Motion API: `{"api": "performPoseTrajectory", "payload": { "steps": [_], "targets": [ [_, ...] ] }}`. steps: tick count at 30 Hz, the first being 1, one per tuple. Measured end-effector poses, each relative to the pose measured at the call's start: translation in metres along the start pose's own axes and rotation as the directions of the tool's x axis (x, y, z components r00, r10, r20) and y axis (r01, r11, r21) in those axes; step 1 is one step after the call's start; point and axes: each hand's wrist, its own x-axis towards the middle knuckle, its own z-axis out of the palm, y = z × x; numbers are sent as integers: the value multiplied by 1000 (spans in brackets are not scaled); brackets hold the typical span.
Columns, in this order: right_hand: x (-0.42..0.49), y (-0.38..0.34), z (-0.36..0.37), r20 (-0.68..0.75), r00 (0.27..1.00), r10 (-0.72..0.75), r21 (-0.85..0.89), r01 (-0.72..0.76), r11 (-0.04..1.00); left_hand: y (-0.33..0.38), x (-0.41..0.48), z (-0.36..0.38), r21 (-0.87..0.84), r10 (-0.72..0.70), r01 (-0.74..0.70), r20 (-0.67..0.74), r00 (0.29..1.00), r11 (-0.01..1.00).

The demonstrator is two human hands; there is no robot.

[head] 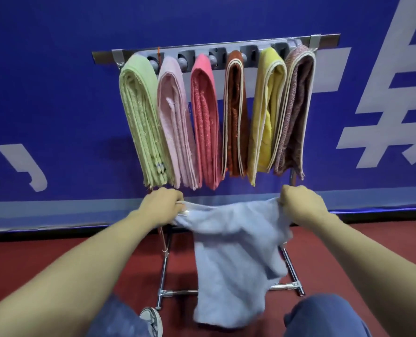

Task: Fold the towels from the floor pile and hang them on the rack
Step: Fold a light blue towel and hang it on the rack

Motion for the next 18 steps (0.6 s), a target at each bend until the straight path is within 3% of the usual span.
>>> {"api": "performPoseTrajectory", "payload": {
  "steps": [4, 7, 9, 11, 13, 14, 16, 18],
  "targets": [
    [1, -6, 21, -7, 999, 39, 36, -39, 999, 0, -8, 28, -265, -32, 27, -15, 999, 964],
    [6, -15, 30, 36, 997, 64, 302, -72, 950, 7, -9, 38, -419, -65, 73, 34, 997, 905],
    [6, -26, 34, 46, 997, 54, 564, -71, 823, 14, -7, 44, -508, -93, 103, 46, 995, 855],
    [2, -40, 36, 134, 991, -32, 795, -88, 601, 20, -3, 48, -603, -111, 133, 74, 991, 787],
    [-6, -56, 35, 274, 945, -179, 911, -195, 363, 24, 2, 55, -657, -129, 167, 106, 986, 735],
    [-8, -63, 34, 333, 910, -245, 920, -258, 295, 26, 2, 58, -665, -128, 175, 120, 984, 726],
    [-11, -73, 34, 396, 858, -326, 911, -323, 255, 32, 2, 64, -683, -106, 170, 135, 985, 710],
    [-12, -80, 41, 384, 853, -353, 911, -287, 297, 36, -1, 67, -674, -81, 151, 135, 988, 723]
  ]
}}
